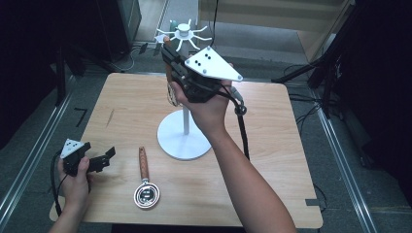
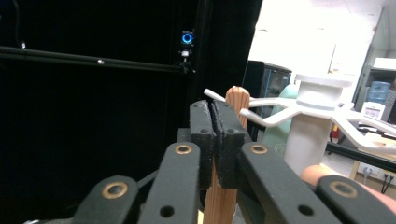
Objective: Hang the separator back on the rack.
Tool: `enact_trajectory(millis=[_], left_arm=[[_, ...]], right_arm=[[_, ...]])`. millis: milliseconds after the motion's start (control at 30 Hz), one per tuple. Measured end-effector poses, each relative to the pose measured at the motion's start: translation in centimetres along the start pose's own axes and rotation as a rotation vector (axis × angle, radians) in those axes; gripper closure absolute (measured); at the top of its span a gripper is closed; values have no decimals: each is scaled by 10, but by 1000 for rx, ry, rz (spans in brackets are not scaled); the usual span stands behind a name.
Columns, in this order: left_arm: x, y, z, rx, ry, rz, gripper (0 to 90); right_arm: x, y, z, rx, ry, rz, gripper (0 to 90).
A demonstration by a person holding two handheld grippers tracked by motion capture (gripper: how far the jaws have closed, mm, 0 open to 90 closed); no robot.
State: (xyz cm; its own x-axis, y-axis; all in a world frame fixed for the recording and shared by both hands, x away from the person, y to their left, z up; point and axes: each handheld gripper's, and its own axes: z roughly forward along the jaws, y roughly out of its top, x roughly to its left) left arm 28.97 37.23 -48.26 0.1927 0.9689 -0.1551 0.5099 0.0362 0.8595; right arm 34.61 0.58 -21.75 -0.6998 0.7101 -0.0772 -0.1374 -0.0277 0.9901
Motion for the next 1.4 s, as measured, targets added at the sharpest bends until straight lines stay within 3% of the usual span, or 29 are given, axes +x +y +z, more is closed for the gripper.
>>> enact_trajectory(millis=[67,233,433,567,700,833,933,1133,1200,1400], left_arm=[[0,0,0,1,5,3,9],[-5,0,0,4,59,26,142],[-7,-1,0,10,46,32,145],[-7,-1,1,9,69,30,145],[-11,0,2,22,104,55,156],[-15,-1,3,22,110,66,209],[-18,-2,2,5,133,80,343],[-19,-3,1,2,97,77,615],[-19,-3,1,11,70,74,707],[-27,-6,-2,104,-29,70,898]], right_arm=[[1,-2,-6,-1,7,-5,849],[0,-10,-20,12,22,-11,830],[-5,-26,-34,34,16,8,809],[-8,-38,-40,59,8,14,796],[-11,-51,-46,81,-2,26,771],[-14,-61,-52,104,-8,45,750],[-16,-69,-59,115,-15,51,720],[-21,-86,-72,140,-22,66,659],[-22,-92,-77,152,-23,75,643],[-28,-106,-94,180,-44,95,632]])
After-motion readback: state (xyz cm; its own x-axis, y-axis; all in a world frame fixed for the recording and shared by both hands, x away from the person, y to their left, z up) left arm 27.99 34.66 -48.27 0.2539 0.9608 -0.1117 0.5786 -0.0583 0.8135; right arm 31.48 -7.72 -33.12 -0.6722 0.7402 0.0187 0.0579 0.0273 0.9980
